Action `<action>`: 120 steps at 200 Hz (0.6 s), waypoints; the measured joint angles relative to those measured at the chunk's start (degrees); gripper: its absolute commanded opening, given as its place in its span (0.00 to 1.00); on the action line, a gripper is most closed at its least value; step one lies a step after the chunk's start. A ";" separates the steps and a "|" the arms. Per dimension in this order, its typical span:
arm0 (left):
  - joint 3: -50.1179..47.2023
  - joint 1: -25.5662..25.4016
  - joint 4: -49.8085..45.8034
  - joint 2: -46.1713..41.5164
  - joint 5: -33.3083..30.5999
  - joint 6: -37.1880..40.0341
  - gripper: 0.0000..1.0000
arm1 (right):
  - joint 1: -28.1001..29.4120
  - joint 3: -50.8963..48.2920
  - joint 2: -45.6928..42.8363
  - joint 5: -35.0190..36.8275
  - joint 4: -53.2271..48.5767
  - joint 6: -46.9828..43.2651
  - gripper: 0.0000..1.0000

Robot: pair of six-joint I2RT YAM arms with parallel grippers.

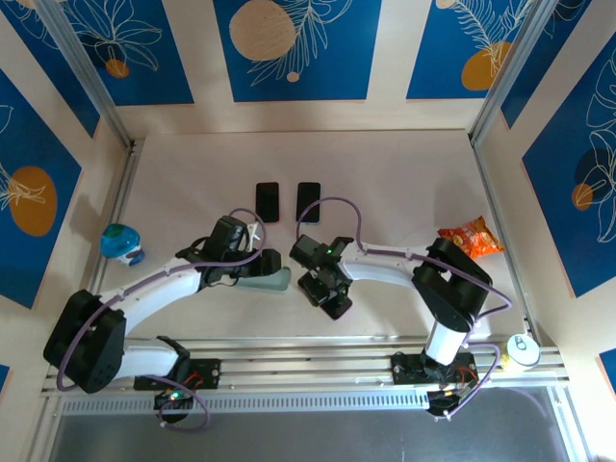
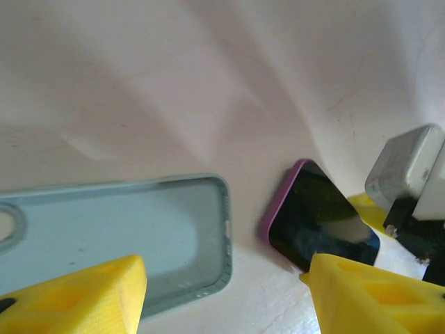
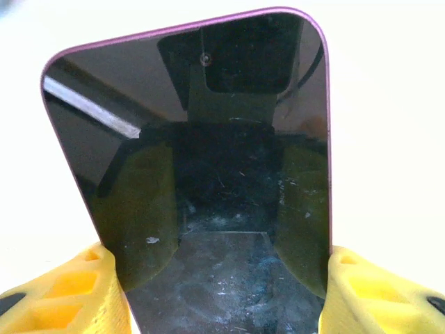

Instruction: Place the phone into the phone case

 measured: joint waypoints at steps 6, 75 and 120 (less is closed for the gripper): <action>0.28 -0.42 0.37 0.76 0.42 -0.02 0.64 | -0.20 0.00 -0.55 -0.11 0.26 -0.31 0.45; 1.16 -1.84 6.03 6.51 6.25 -0.48 0.67 | -1.60 0.02 -3.61 -1.97 1.55 -1.86 0.45; 1.55 -1.84 9.97 9.60 8.85 -1.57 0.68 | -2.10 0.61 -3.85 -3.45 1.92 -2.05 0.45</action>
